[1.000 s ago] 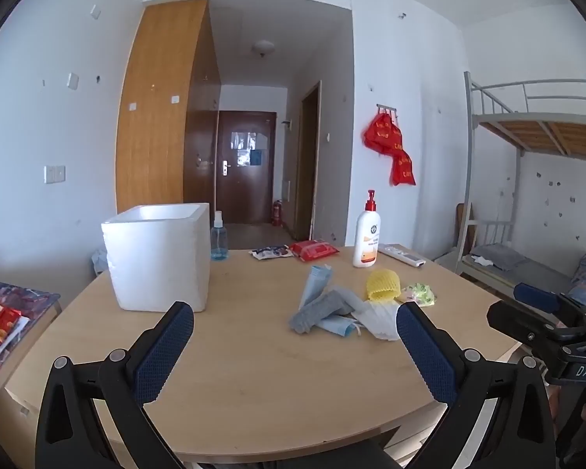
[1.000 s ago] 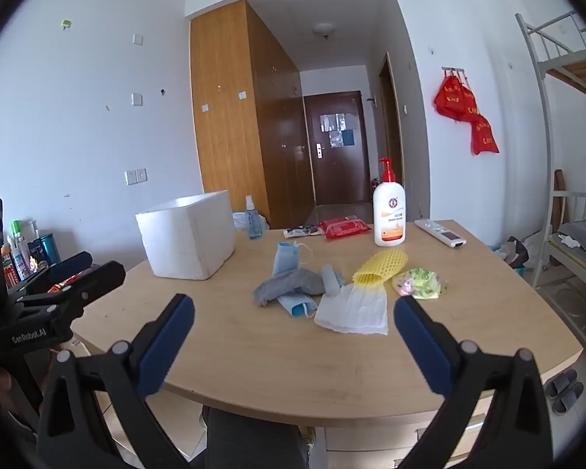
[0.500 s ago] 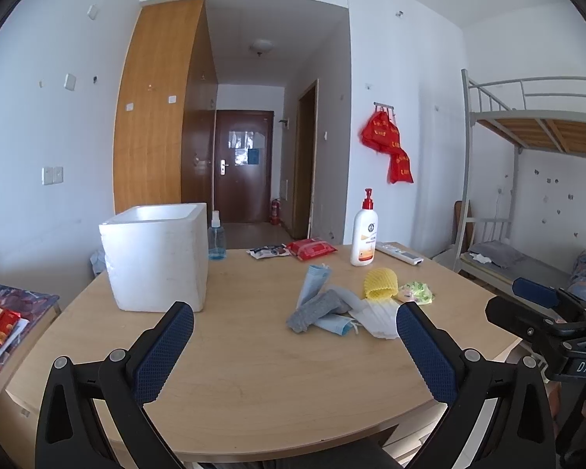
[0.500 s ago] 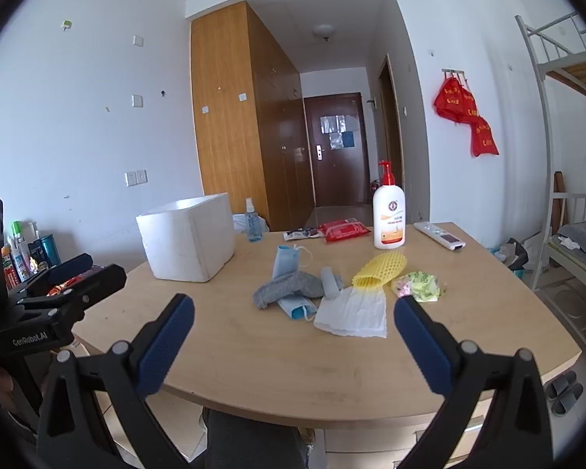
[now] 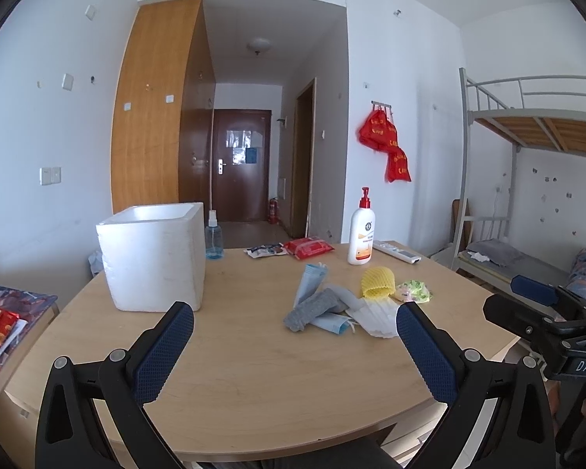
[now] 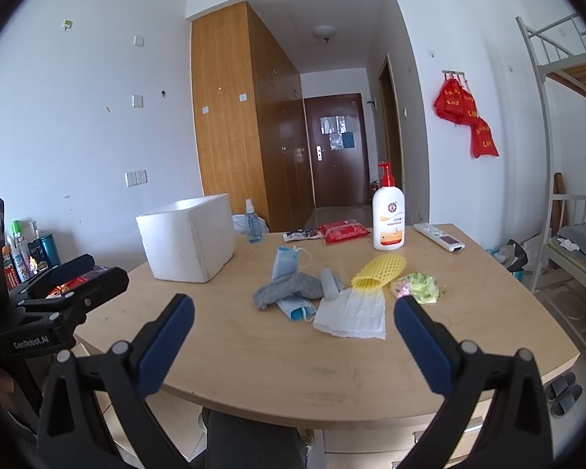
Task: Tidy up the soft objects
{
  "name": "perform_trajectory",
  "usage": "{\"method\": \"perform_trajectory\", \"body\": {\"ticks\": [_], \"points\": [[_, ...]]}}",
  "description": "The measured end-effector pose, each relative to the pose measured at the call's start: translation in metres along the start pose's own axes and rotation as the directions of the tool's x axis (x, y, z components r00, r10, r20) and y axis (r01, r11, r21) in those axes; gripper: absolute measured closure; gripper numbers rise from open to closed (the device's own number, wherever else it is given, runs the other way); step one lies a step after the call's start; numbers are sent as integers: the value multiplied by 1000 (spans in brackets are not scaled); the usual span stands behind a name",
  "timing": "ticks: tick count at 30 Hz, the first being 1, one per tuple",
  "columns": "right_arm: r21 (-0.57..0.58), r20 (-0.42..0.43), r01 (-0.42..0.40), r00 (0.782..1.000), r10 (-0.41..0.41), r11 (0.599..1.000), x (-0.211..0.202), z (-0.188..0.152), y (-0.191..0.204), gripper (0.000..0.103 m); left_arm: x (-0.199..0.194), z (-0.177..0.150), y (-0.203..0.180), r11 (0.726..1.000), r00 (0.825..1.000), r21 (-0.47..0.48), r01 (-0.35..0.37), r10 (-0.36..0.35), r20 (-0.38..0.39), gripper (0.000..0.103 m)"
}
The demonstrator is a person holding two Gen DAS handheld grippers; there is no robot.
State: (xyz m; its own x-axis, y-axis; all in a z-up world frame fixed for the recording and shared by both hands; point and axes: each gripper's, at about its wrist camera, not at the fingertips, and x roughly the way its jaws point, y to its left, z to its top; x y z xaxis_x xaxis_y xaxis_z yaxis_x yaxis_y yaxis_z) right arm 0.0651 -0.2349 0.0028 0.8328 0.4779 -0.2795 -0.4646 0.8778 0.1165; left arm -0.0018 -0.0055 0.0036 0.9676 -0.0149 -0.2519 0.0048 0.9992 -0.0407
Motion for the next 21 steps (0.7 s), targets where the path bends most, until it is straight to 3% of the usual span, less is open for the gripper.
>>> {"method": "perform_trajectory", "body": {"ticks": [21], "points": [[0,-1,5,1000,-5,1000,1,-5,-1,0,1,3,-3,1000,1000,7,-7,7,-6,0]]}}
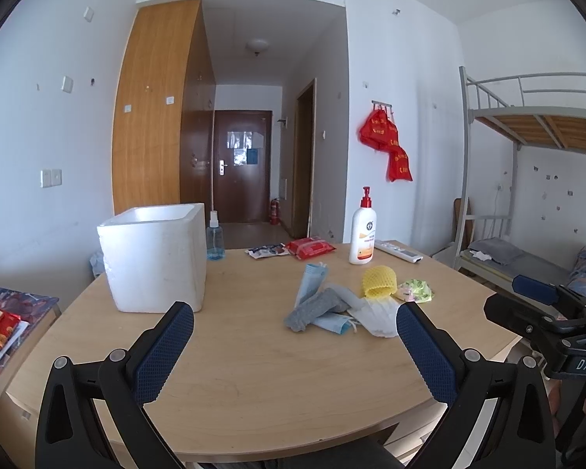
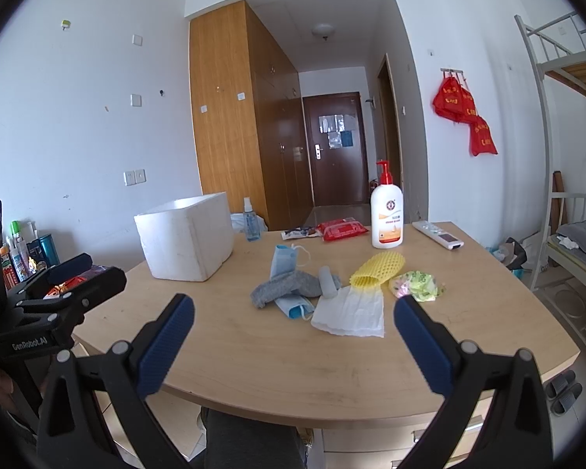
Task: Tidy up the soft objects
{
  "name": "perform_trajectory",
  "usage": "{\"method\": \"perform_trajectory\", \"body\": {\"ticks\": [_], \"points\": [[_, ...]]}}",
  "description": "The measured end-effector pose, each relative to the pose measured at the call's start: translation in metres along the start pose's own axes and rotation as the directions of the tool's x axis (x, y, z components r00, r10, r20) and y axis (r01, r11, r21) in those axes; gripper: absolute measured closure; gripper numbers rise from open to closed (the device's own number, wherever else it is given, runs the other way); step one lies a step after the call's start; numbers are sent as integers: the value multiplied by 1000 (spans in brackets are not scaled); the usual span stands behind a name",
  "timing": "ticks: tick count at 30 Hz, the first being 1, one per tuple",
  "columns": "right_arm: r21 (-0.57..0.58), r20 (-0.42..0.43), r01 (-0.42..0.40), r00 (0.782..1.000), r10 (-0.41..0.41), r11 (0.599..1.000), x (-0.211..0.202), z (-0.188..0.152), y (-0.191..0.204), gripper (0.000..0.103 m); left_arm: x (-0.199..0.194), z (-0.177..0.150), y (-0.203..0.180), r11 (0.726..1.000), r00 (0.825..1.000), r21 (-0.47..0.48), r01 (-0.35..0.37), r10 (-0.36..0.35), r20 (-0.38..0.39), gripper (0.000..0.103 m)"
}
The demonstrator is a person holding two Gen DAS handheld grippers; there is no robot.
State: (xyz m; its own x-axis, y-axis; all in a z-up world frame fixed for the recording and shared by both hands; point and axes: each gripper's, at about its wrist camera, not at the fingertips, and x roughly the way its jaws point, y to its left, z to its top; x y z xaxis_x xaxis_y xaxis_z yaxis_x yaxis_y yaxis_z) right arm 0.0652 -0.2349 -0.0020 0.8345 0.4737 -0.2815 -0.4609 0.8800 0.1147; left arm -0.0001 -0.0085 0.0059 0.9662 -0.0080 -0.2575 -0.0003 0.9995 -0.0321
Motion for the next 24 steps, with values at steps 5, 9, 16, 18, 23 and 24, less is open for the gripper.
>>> {"method": "perform_trajectory", "body": {"ticks": [5,9,16,18,23,24], "points": [[2,2,0,1000,0,1000,0,0,0,0,1,-1,1,1000,1000,-1,4,-4,-2,0],[5,1,-1,1000,1,1000,0,-1,-2,0,1,-1,1,1000,1000,-4,4,-4,2,0],[7,-4,8,1000,-8,1000,3,-1,-5,0,10,1,4,1000,1000,-4,-7,7,-2,0],[9,-8,9,1000,-9,1000,6,-1,-7,0,15,2,4,1000,1000,-6,-7,7,-4,0],[10,-17,15,1000,-15,1000,14,3,-11,0,26,5,7,1000,1000,-9,-6,6,-12,0],[11,-21,17,1000,-17,1000,16,3,-13,0,29,6,8,1000,1000,-10,-5,5,-16,0]]}}
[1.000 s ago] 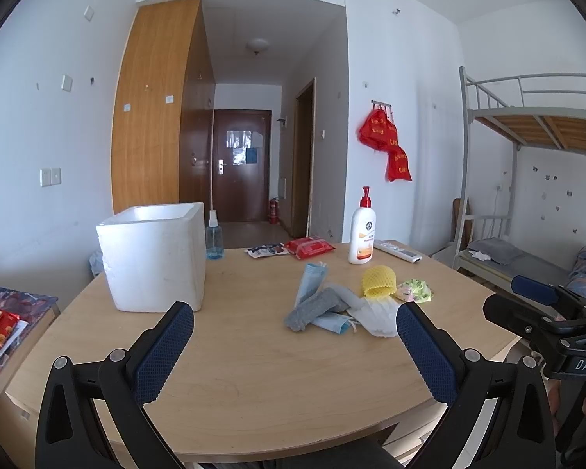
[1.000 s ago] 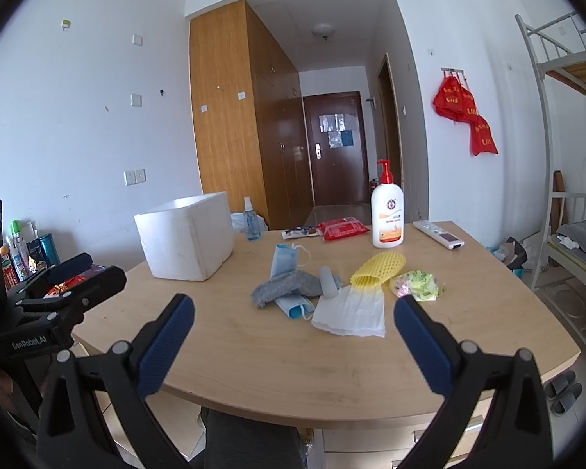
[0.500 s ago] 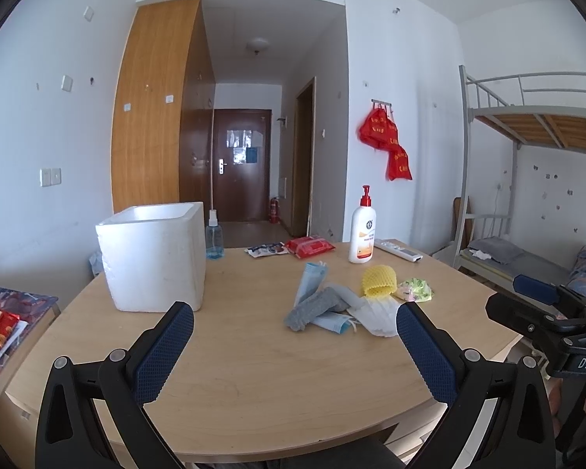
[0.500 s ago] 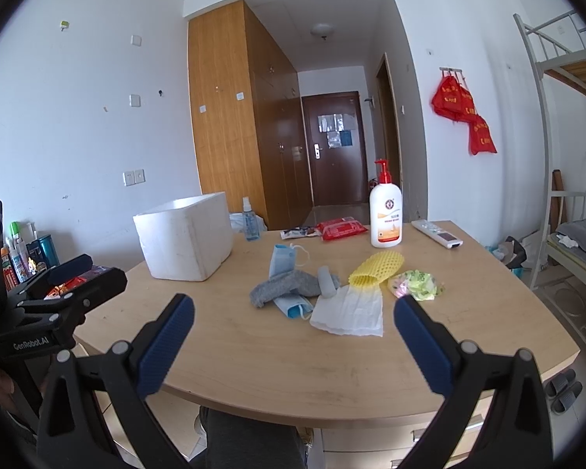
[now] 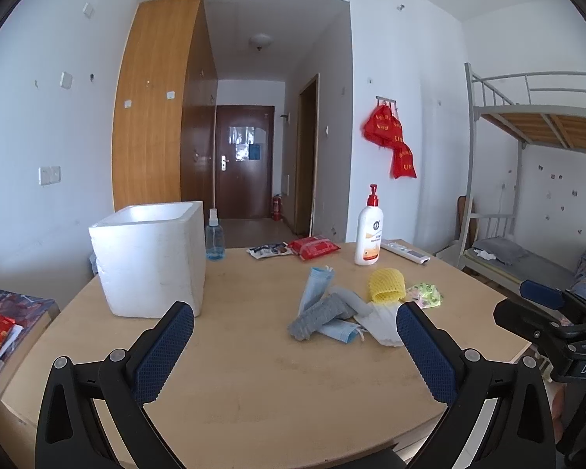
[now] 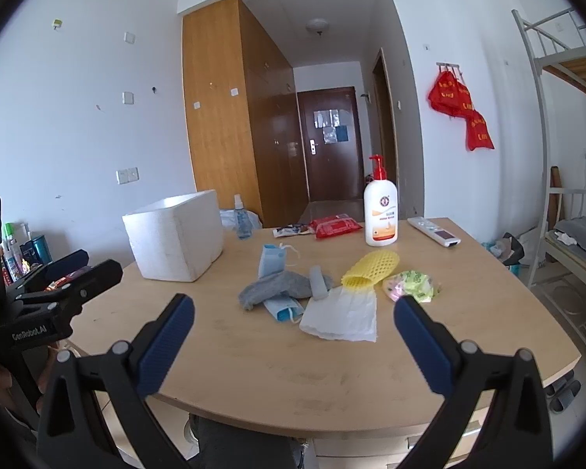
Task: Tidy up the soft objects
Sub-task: 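Reach left tool to grey sock while right tool reaches yellow foam net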
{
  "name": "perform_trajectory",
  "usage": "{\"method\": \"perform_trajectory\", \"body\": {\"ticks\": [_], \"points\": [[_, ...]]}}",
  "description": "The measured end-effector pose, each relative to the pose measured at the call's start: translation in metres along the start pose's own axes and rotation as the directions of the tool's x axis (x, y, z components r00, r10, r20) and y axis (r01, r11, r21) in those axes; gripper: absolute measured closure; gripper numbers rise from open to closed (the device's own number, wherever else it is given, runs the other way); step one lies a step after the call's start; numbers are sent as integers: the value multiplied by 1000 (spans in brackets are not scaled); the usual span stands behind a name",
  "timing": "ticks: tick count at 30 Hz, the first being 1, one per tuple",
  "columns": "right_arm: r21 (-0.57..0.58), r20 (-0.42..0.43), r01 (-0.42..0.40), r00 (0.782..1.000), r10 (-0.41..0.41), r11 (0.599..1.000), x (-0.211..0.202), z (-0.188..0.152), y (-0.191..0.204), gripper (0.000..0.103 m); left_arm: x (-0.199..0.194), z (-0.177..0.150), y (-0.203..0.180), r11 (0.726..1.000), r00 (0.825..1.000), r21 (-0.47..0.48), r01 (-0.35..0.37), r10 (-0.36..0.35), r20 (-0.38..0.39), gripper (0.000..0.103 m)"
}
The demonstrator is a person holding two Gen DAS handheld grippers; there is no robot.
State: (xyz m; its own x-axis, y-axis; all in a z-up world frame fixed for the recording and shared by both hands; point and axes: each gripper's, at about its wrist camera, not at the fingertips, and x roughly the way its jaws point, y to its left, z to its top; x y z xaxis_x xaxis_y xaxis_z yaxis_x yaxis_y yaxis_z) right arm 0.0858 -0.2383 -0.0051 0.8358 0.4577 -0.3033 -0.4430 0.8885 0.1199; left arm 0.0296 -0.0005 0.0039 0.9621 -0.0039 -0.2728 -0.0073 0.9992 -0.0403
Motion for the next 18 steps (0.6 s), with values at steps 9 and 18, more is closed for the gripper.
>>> {"method": "perform_trajectory", "body": {"ticks": [9,18], "points": [[31,-15,22,1000,-21,999,21,8,-13,0,33,7,8,1000,999,-19,22,-23,-38,0],[39,-58,12,998,-10,999,50,18,-21,0,64,14,9,1000,997,-14,20,-21,-72,0]]}}
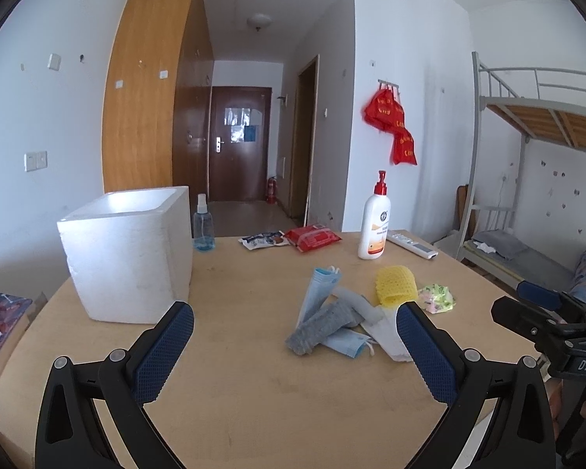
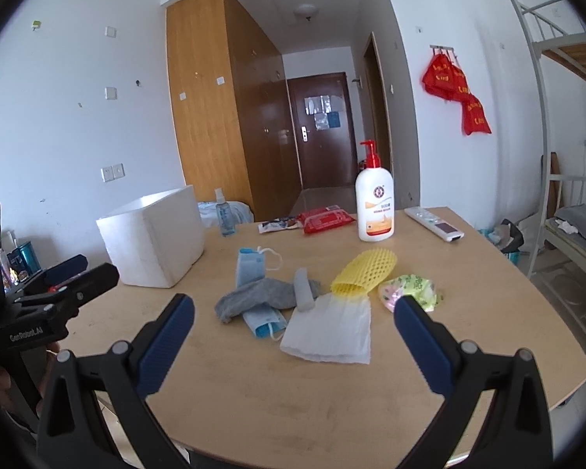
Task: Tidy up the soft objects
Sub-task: 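Reach left tool to grey sock while right tool reaches yellow foam net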
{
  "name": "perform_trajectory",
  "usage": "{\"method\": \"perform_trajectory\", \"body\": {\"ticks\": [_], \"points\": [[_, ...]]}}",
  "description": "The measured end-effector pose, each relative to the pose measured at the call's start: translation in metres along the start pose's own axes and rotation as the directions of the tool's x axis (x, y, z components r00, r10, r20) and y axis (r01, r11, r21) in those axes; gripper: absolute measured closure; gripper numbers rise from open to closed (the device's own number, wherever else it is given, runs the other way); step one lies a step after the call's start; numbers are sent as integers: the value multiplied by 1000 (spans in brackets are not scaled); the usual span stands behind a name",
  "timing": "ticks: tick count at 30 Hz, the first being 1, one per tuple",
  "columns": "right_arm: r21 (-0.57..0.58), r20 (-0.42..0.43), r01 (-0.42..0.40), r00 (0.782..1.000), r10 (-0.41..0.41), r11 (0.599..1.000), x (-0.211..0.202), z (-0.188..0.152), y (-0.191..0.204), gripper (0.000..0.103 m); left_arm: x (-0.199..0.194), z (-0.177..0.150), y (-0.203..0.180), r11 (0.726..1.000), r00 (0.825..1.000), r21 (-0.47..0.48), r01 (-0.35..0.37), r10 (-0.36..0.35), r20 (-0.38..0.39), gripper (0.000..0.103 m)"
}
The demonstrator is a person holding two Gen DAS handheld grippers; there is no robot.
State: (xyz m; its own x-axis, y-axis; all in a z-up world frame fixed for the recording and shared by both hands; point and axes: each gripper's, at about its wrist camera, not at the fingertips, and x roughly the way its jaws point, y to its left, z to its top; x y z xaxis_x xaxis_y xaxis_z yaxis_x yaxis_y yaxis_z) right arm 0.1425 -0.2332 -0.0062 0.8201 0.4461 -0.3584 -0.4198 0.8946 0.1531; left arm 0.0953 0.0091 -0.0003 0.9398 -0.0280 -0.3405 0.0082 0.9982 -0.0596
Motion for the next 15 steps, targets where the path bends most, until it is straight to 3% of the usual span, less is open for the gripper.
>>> {"method": "perform_trajectory", "body": {"ticks": [15], "points": [[44,-99,-23,995,27,999,46,19,-28,0,62,8,-14,997,991,46,54,-47,-126,0]]}}
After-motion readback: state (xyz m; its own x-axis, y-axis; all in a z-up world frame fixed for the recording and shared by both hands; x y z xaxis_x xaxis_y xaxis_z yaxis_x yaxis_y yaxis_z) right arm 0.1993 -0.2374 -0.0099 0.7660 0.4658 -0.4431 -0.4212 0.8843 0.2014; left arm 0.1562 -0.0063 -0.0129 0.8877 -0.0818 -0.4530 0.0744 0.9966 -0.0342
